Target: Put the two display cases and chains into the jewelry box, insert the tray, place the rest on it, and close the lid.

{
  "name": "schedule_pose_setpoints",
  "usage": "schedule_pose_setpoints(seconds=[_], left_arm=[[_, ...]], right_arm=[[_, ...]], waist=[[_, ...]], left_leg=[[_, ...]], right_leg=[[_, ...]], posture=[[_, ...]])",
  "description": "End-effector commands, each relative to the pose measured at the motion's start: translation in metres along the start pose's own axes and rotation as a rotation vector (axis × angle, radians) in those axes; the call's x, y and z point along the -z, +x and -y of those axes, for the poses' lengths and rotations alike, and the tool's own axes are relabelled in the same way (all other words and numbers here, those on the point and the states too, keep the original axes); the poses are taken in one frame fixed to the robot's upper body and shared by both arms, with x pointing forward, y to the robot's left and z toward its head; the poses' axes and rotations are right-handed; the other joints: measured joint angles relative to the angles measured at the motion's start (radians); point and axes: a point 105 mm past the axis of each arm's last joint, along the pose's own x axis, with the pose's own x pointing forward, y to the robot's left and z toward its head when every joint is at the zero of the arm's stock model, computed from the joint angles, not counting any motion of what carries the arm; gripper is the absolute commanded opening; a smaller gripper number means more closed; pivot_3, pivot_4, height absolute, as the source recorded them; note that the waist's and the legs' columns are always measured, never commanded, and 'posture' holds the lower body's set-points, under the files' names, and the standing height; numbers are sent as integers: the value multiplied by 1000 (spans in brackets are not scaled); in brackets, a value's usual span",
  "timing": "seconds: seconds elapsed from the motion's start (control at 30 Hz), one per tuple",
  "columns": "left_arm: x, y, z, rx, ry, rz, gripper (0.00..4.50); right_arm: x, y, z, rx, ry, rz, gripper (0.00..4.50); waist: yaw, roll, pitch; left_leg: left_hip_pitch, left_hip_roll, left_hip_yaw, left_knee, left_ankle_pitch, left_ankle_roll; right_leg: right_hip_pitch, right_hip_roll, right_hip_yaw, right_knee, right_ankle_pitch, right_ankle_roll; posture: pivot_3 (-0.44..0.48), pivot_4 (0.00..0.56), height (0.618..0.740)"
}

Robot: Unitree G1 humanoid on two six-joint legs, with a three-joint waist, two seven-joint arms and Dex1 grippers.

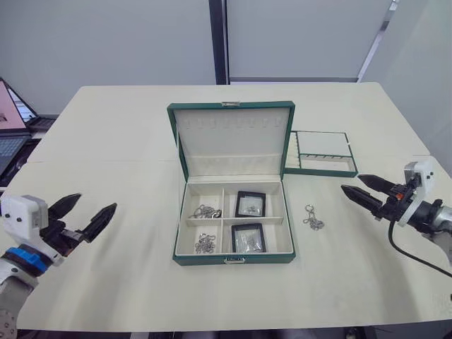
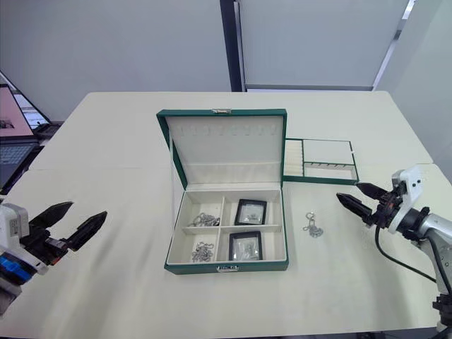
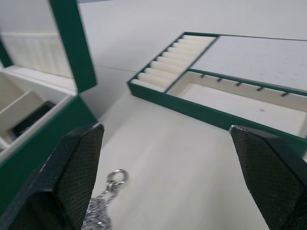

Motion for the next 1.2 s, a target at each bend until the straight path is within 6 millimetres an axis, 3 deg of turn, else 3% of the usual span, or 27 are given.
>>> schedule_pose_setpoints(seconds=[0.03, 0.23, 0.7, 1.0, 1.2], left_arm=[[-2, -4, -18, -144, 36, 56, 4500], [13, -1, -25, -252, 30, 65, 4500], [11, 3, -17, -242, 32, 98, 4500], [-15, 16, 40, 150, 143, 94, 4500], [-38, 34, 93, 533, 152, 95, 4500]], right_arm=[[-8, -7, 21, 134, -69, 82, 4446], [2, -6, 43, 271, -83, 138, 4446], [-3, 3, 46, 243, -70, 179, 4446], [-39, 2, 25, 45, -178, 143, 4446], [-59, 9, 3, -191, -246, -10, 4446]], waist=[[0, 0, 0], [0, 0, 0], [-1, 0, -1], [-1, 1, -1], [-1, 1, -1]], left_leg=[[0, 0, 0, 0, 0, 0], [0, 0, 0, 0, 1, -1], [0, 0, 0, 1, 1, -2], [0, 0, 1, 1, 1, -2], [0, 0, 1, 1, 1, -2]], right_leg=[[0, 0, 0, 0, 0, 0], [0, 0, 0, 0, 0, 0], [0, 0, 0, 1, 0, 0], [0, -1, 0, 1, 0, 0], [1, -1, -1, 0, 0, 0]], posture=[[0, 150, 740], [0, 150, 740], [0, 150, 740], [0, 150, 740], [0, 150, 740]])
